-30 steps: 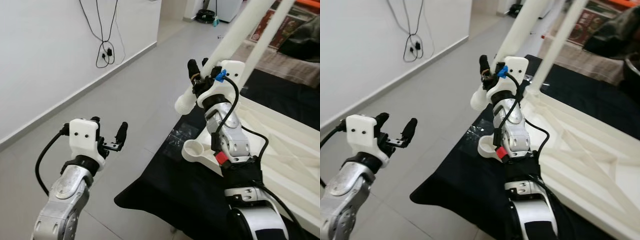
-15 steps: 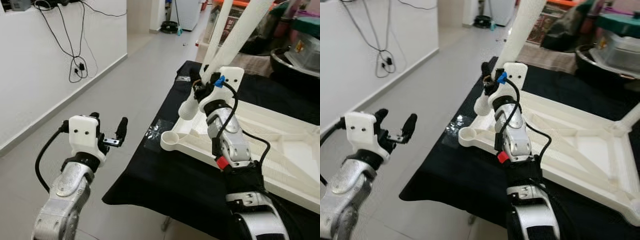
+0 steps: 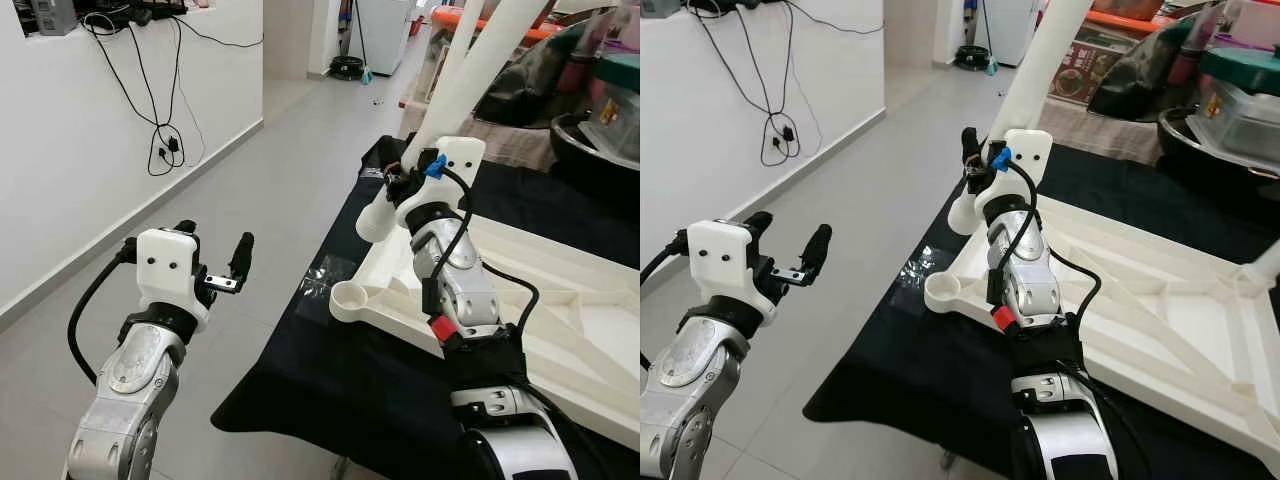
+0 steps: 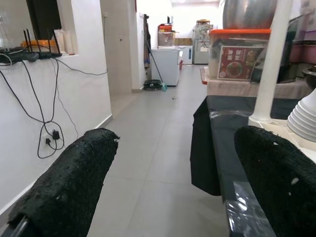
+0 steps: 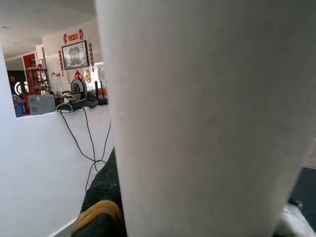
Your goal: Building children table
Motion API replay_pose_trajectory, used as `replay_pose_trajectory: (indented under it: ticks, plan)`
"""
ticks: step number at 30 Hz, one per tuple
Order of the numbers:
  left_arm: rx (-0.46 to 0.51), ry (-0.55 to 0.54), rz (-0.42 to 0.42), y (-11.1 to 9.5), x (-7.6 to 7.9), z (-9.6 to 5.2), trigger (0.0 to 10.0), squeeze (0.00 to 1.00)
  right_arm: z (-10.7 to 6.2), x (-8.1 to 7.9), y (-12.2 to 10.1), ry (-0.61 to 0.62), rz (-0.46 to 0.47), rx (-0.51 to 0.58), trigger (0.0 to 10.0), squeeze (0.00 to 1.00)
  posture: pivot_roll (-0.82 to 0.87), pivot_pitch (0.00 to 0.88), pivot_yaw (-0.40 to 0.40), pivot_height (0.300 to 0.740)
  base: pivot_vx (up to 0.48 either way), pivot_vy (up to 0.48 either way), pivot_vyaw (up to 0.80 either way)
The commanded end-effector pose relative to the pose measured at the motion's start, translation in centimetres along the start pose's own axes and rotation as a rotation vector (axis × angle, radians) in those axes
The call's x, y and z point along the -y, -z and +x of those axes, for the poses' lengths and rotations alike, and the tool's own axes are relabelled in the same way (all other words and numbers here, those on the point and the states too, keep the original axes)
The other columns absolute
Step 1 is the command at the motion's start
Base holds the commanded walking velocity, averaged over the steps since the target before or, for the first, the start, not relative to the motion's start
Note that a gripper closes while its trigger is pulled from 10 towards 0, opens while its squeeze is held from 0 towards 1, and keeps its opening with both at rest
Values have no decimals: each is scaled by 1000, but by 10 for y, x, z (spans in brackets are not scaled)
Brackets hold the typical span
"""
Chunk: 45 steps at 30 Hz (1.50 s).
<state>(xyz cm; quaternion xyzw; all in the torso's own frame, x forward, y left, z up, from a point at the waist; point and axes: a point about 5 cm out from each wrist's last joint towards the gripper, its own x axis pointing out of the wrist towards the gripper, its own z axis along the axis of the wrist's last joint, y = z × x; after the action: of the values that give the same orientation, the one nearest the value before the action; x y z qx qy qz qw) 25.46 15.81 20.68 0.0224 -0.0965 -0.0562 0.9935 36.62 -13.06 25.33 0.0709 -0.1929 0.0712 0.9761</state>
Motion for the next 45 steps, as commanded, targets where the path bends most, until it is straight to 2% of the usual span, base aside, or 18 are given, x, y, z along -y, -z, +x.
replay_pose_trajectory:
  ticks: [1,21,28,29,30,31,32,33,34,35,36,37,38,39,40,41,42,45]
  plan:
    - [-39,-13,-9,7,-2,0,10000,0,1,1,-6,8,-2,29,10000,0,134,45,-112,740,0,0,0]
    - [-51,-21,-3,9,-5,-1,10000,0,4,3,-7,17,-13,25,10000,0,134,49,-113,740,0,0,-120]
    - [-60,7,-9,10,1,-4,10000,0,14,5,-8,-79,-20,-10,10000,0,130,56,-117,740,0,0,0]
    - [-63,16,-17,11,3,-5,10000,0,17,5,-8,-131,-6,-24,10000,0,130,62,-120,740,0,0,0]
    - [-63,16,-17,11,3,-5,10000,0,17,5,-8,-131,-6,-24,10000,0,130,62,-120,740,0,0,0]
    - [-65,42,-39,10,7,-7,10000,0,23,4,-8,-209,5,-44,10000,0,127,74,-124,740,0,0,0]
    - [-65,42,-39,10,7,-7,10000,0,23,4,-8,-209,5,-44,10000,0,127,74,-124,740,0,0,0]
    - [-70,81,-60,10,13,-11,10000,0,28,4,-9,-281,3,-59,10000,0,125,82,-127,740,0,0,0]
    - [-70,81,-60,10,13,-11,10000,0,28,4,-9,-281,3,-59,10000,0,125,82,-127,740,0,0,0]
    - [-86,154,-99,11,24,-19,10000,0,34,5,-10,-353,-2,-78,10000,0,131,101,-135,740,0,0,0]
    - [-86,154,-99,11,24,-19,10000,0,34,5,-10,-353,-2,-78,10000,0,131,101,-135,740,0,0,0]
    - [-106,224,-124,12,35,-27,10000,0,38,6,-12,-433,5,-100,10000,0,140,118,-138,740,0,0,0]
    - [-106,224,-124,12,35,-27,10000,0,38,6,-12,-433,5,-100,10000,0,140,118,-138,740,0,0,0]
    - [-117,267,-144,11,43,-36,10000,0,40,8,-12,-495,11,-128,10000,0,148,133,-142,740,0,0,0]
    - [-117,267,-144,11,43,-36,10000,0,40,8,-12,-495,11,-128,10000,0,148,133,-142,740,0,0,0]
    - [-133,292,-165,10,48,-43,10000,0,40,11,-10,-558,12,-162,10000,0,155,152,-143,740,0,0,0]
    - [-133,292,-165,10,48,-43,10000,0,40,11,-10,-558,12,-162,10000,0,155,152,-143,740,0,0,0]
    - [-151,306,-186,8,53,-53,10000,0,36,16,-7,-658,6,-208,10000,0,171,182,-141,740,0,0,0]
